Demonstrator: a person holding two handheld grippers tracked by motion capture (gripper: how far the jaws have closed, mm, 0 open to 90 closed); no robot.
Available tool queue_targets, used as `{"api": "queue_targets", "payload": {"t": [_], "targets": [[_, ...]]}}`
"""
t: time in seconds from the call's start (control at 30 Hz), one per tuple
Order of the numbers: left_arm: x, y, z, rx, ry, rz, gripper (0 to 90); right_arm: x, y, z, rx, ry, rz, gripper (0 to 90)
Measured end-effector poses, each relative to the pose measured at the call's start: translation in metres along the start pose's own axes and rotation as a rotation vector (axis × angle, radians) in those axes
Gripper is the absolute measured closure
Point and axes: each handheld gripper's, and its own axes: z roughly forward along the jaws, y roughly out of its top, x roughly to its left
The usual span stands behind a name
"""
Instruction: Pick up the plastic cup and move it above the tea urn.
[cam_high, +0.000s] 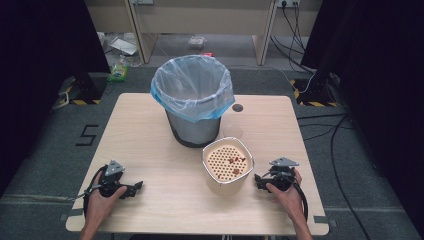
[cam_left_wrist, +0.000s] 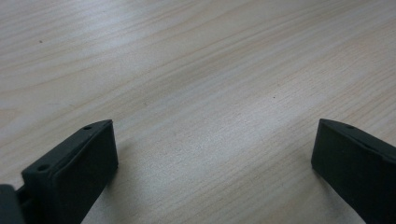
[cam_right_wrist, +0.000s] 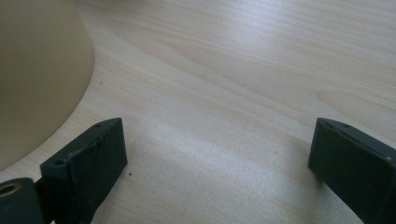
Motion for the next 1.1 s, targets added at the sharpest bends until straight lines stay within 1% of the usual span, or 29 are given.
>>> {"api": "queue_targets", "payload": {"t": [0.07, 0.1, 0.13, 0.17, 0.2, 0.23, 0.27, 0.3, 0.33, 0.4, 0.47, 0.53, 0.57, 0.6, 0.67, 0.73, 0.77, 0.8, 0.83, 0.87, 0.9, 0.93, 0.97, 1.0, 1.07, 1.1], "targets": [[0.000, 0.000, 0.000, 0.000, 0.001, 0.002, 0.0, -0.002, 0.000, -0.001, 0.004, 0.006, -0.009, 7.7], [0.000, 0.000, 0.000, -0.001, 0.000, 0.001, 0.0, -0.002, 0.000, -0.002, 0.002, 0.006, -0.004, 11.4], [0.000, 0.000, 0.000, 0.000, 0.001, 0.001, 0.0, -0.003, 0.000, -0.003, -0.006, 0.001, -0.008, 17.8], [0.000, 0.000, 0.000, 0.000, 0.001, 0.001, 0.0, -0.003, 0.001, -0.004, -0.015, 0.002, -0.001, 20.3], [0.000, 0.000, 0.000, 0.000, 0.000, 0.000, 0.0, -0.003, 0.001, -0.004, -0.015, 0.002, -0.001, 20.3], [0.000, 0.000, 0.000, -0.001, 0.000, 0.000, 0.0, -0.004, 0.001, -0.006, -0.023, 0.005, -0.001, 14.6], [0.000, 0.000, 0.000, -0.001, 0.000, 0.000, 0.0, -0.004, 0.001, -0.006, -0.023, 0.005, -0.001, 14.6], [0.000, 0.000, 0.000, -0.001, 0.000, 0.000, 0.0, -0.006, 0.002, -0.008, -0.036, 0.008, 0.002, 19.2], [0.000, 0.000, 0.000, -0.001, 0.001, 0.002, 0.0, -0.006, 0.002, -0.009, -0.046, 0.010, 0.008, 18.0], [0.000, 0.000, 0.000, 0.000, 0.001, 0.002, 0.0, -0.008, 0.006, -0.012, -0.058, -0.003, 0.006, 19.2], [0.000, 0.000, 0.000, 0.000, 0.001, 0.001, 0.0, -0.010, 0.012, -0.014, -0.074, -0.018, -0.012, 20.1], [0.000, 0.000, 0.000, 0.000, 0.001, 0.002, 0.0, -0.012, 0.021, -0.017, -0.085, -0.011, -0.007, 20.4], [0.000, 0.000, 0.000, 0.000, 0.001, 0.002, 0.0, -0.014, 0.024, -0.018, -0.086, -0.010, -0.015, 20.7], [0.000, 0.000, 0.000, 0.000, 0.001, 0.002, 0.0, -0.015, 0.028, -0.019, -0.094, -0.010, -0.011, 21.0], [0.000, 0.000, 0.000, 0.000, 0.001, 0.002, 0.0, -0.017, 0.036, -0.021, -0.092, -0.006, -0.006, 21.9], [0.000, 0.000, 0.000, 0.001, 0.001, 0.003, 0.0, -0.019, 0.044, -0.022, -0.090, -0.015, -0.002, 22.5], [0.000, 0.000, 0.000, 0.001, 0.001, 0.003, 0.0, -0.019, 0.044, -0.022, -0.090, -0.015, -0.002, 22.5], [0.000, 0.000, 0.000, 0.000, 0.001, 0.003, 0.0, -0.024, 0.052, -0.022, -0.097, -0.017, 0.011, 22.7], [0.000, 0.000, 0.000, 0.000, 0.001, 0.003, 0.0, -0.024, 0.052, -0.022, -0.097, -0.017, 0.011, 22.7], [0.000, 0.000, 0.000, 0.000, 0.001, 0.001, 0.0, -0.028, 0.060, -0.022, -0.108, -0.011, 0.018, 23.5], [0.000, 0.000, 0.000, -0.003, 0.000, 0.000, 0.0, -0.030, 0.064, -0.022, -0.113, -0.008, 0.031, 24.2], [0.000, 0.000, 0.000, 0.001, 0.000, 0.001, 0.0, -0.032, 0.069, -0.022, -0.118, -0.007, 0.027, 24.9], [0.000, 0.000, 0.000, 0.001, 0.000, 0.001, 0.0, -0.032, 0.069, -0.022, -0.118, -0.007, 0.027, 24.9], [0.000, 0.000, 0.000, 0.001, 0.001, 0.003, 0.0, -0.032, 0.078, -0.021, -0.122, -0.008, 0.034, 25.3], [0.000, 0.000, 0.000, 0.001, 0.000, 0.001, 0.0, -0.032, 0.088, -0.020, -0.128, -0.001, 0.021, 25.7], [0.000, 0.000, 0.000, 0.000, 0.000, 0.003, 0.0, -0.032, 0.088, -0.020, -0.128, -0.001, 0.021, 25.7]]}}
